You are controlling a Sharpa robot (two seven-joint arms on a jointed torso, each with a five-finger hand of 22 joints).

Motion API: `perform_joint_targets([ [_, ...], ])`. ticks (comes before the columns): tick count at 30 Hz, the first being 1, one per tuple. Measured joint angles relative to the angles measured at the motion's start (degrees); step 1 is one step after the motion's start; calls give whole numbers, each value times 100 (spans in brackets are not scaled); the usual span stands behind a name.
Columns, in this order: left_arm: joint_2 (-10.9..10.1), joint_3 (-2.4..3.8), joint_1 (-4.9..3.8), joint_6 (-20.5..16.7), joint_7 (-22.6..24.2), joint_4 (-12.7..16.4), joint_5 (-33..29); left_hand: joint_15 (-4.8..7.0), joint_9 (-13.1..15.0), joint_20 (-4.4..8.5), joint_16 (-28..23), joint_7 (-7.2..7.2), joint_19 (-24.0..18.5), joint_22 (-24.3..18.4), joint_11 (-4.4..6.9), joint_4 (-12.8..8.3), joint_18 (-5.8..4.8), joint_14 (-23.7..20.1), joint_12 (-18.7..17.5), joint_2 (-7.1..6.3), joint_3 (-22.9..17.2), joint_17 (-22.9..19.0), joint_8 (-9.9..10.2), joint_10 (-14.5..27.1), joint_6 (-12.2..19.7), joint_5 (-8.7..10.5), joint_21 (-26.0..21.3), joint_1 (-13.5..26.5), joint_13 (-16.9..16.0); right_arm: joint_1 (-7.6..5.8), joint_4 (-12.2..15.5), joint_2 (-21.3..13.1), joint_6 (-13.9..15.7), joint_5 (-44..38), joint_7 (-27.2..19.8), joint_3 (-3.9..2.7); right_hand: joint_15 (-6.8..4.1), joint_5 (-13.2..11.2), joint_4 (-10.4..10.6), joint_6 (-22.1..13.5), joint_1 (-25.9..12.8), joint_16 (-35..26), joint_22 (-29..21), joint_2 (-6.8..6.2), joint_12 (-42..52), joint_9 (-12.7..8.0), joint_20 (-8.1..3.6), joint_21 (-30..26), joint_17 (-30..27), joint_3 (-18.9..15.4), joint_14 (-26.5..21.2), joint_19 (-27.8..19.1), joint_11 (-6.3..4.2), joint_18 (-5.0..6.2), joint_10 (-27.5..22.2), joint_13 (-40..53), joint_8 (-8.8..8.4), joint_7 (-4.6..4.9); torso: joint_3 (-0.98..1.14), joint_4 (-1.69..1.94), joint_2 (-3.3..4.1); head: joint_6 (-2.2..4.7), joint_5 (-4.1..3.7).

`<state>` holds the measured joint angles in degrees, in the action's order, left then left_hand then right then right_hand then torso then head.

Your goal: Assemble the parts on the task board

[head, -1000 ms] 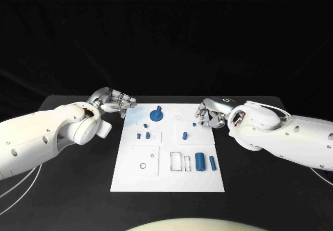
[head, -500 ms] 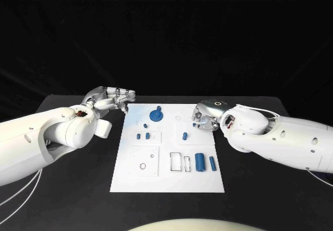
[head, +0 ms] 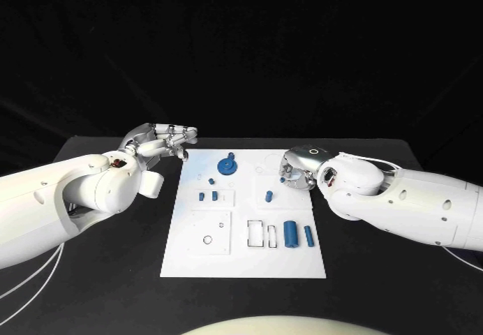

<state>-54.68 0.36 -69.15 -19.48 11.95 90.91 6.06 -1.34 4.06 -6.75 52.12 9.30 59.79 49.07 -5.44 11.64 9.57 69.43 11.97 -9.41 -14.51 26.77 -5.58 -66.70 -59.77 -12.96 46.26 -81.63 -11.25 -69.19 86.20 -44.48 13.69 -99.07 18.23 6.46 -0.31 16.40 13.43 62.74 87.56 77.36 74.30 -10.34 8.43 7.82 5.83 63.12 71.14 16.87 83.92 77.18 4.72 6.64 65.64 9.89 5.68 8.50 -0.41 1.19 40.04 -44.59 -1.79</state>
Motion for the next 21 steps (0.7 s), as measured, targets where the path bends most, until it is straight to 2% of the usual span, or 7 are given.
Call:
perform_joint_targets([
  [8,3,0,-2,13,5,9,-41,0,-5,0,0,0,0,-13,0,-4,-1,0,0,30,4,-8,-15,0,0,0,-1,-30,1,41,-69,72,-14,-4,-8,0,0,0,-30,25,0,16,41,0,-34,0,-20,45,10,95,0,20,-25,0,56,-51,0,-25,3,-4,3,-21,8],
  [11,3,0,-2,16,5,9,-48,0,-5,0,0,0,0,-14,0,-4,0,0,1,30,4,-8,-15,0,0,0,-3,-30,1,47,-74,88,-14,-3,-14,-2,0,0,-46,64,0,22,64,0,-34,0,-20,73,23,130,0,20,-5,0,76,-68,0,-24,4,-6,4,-26,9],
  [13,3,0,-3,18,5,9,-52,0,-5,0,0,0,0,-19,0,-20,0,0,23,52,20,-8,-14,0,0,0,-22,-55,1,49,-78,99,-13,0,-18,-3,0,0,-54,64,0,22,65,0,-34,0,-11,112,33,149,0,53,-26,-65,96,-80,0,-24,4,-5,4,-34,9],
  [21,6,0,-4,16,4,11,-63,0,-16,0,0,40,0,-30,-11,-22,-3,0,23,59,22,-21,-14,52,42,0,-22,-106,2,60,-91,121,-8,13,-34,-7,0,0,-103,83,0,44,65,0,-56,0,-21,148,59,230,0,62,-27,-65,137,-115,0,-43,3,-5,-1,-51,24],
])
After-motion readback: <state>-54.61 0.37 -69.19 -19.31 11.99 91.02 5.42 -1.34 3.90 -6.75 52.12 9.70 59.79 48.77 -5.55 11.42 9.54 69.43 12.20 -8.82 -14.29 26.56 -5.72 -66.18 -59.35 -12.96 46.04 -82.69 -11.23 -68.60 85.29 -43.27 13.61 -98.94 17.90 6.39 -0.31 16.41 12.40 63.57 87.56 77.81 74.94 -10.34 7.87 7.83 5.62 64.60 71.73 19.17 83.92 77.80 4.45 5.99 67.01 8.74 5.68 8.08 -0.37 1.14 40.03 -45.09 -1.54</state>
